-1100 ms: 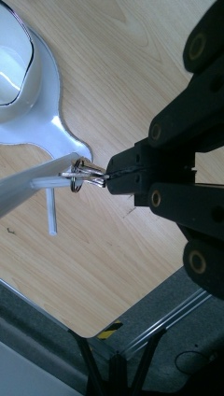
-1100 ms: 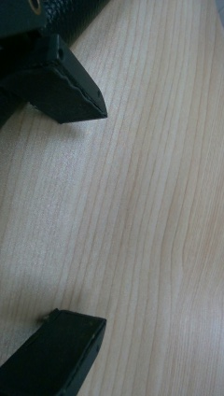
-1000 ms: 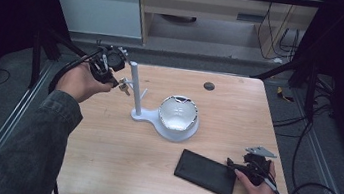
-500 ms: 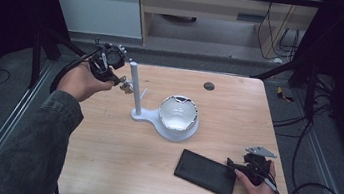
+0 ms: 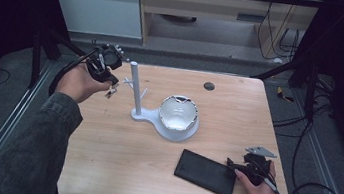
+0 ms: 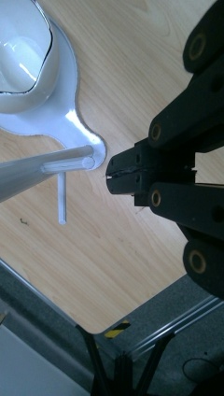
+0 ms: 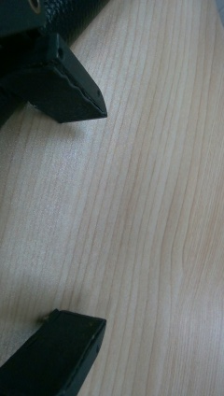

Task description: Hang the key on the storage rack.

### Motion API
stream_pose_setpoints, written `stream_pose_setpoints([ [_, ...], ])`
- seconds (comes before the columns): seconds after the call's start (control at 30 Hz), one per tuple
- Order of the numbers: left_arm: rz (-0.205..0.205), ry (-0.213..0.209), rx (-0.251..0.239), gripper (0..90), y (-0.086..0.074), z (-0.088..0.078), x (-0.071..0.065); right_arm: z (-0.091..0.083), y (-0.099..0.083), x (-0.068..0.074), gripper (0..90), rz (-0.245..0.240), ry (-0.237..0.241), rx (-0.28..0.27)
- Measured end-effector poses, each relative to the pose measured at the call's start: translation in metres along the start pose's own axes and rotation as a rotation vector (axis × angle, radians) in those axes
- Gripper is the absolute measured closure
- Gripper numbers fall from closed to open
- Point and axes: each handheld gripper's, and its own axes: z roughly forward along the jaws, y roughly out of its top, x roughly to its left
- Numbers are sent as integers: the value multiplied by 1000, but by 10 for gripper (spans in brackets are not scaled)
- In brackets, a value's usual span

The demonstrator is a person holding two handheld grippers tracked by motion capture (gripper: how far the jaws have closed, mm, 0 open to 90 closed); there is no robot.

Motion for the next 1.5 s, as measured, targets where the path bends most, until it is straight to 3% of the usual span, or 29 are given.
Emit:
stream_pose_setpoints([
  [0.17,0,-17,-19,900,0,-6,-1,0,0,0,23,-1,0,0],
  [0.37,14,6,-40,900,5,-18,-4,0,0,0,23,-4,-1,1],
  [0.53,16,-13,-58,900,11,-24,-4,0,0,0,23,-4,-1,1],
  [0.67,22,-4,-68,900,17,-26,-6,0,0,0,23,-3,-1,1],
  [1.3,13,1,-79,900,27,-18,-3,0,0,0,23,-4,-1,1],
  [1.5,-8,-3,-93,900,28,-7,-3,0,0,0,23,-1,0,0],
])
